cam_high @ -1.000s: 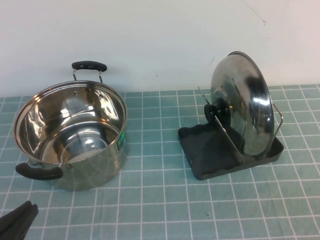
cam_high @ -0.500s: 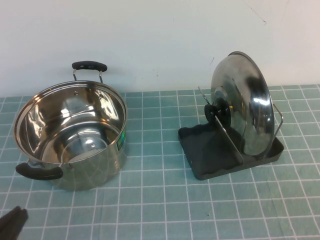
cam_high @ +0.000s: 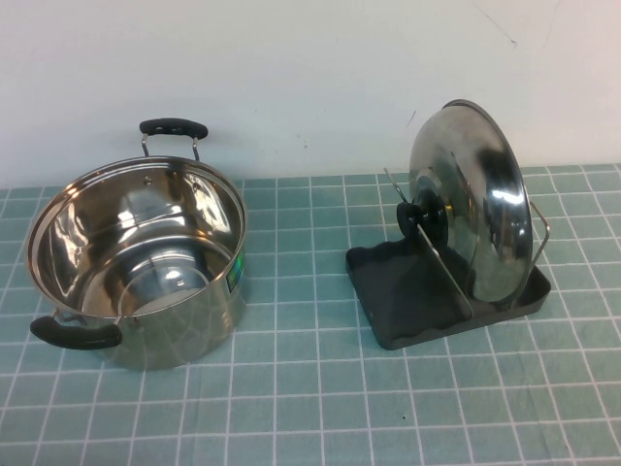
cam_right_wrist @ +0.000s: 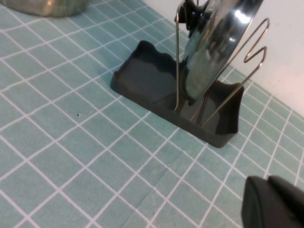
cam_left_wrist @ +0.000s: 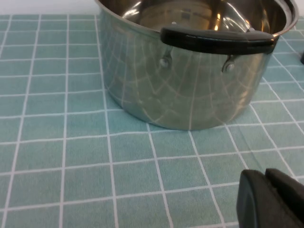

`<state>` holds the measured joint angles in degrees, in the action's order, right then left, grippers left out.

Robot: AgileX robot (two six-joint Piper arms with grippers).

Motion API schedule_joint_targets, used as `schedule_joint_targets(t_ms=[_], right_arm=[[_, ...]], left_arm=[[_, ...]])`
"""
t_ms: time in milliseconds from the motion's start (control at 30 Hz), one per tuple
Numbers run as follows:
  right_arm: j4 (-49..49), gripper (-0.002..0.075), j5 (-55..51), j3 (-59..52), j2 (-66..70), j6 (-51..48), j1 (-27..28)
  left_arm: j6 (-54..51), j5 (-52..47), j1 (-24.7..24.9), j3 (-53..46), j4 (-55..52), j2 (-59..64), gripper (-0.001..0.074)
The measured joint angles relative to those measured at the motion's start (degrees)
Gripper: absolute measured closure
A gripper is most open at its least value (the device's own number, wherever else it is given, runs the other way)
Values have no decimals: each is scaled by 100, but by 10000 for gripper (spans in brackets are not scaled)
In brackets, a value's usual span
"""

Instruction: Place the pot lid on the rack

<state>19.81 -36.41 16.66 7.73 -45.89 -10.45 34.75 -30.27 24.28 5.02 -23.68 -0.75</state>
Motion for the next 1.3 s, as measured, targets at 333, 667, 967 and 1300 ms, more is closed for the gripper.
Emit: schedule_joint_targets(t_ms=[333, 667, 967, 1300], right_arm=[[9, 727, 0, 0, 0, 0, 0], [9, 727, 0, 0, 0, 0, 0], [29, 727, 0, 0, 0, -13, 0], [29, 727, 0, 0, 0, -13, 0]], left_arm=[[-2754, 1007, -1976, -375, 2525, -14, 737], [-2991, 1257, -2237, -606, 2820, -14, 737], [-2641, 1257, -1980, -606, 2797, -14, 736], [-2630, 1244, -1980, -606, 2689, -14, 737]])
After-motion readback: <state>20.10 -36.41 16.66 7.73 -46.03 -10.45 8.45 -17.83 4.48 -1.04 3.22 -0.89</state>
